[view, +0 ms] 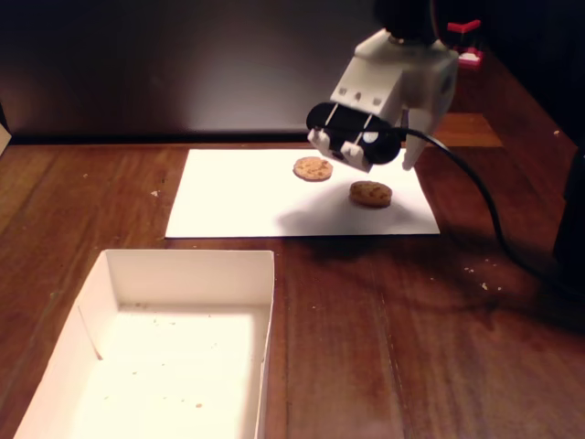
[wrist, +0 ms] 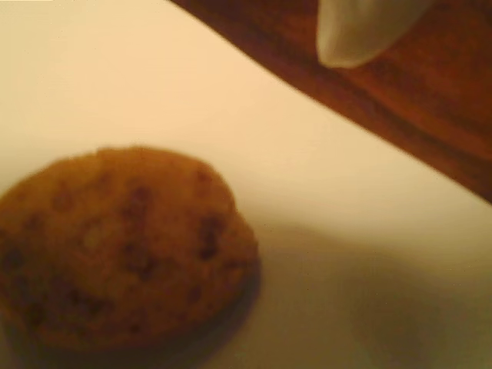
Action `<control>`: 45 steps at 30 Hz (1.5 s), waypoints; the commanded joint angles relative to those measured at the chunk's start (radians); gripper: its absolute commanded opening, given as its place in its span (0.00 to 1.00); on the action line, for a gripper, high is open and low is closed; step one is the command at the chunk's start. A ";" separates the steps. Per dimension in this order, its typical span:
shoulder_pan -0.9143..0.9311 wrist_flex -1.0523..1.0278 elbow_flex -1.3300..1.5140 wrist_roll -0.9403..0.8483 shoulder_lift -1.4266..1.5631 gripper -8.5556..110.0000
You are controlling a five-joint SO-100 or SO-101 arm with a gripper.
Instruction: Grasp a mini cookies block and put it in the white box.
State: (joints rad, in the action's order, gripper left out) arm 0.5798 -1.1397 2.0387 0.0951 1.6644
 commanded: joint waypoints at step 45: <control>-0.003 0.130 -0.031 -0.012 -0.192 0.32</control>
State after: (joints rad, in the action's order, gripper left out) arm 0.5614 -1.0063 2.0724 0.0874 1.4680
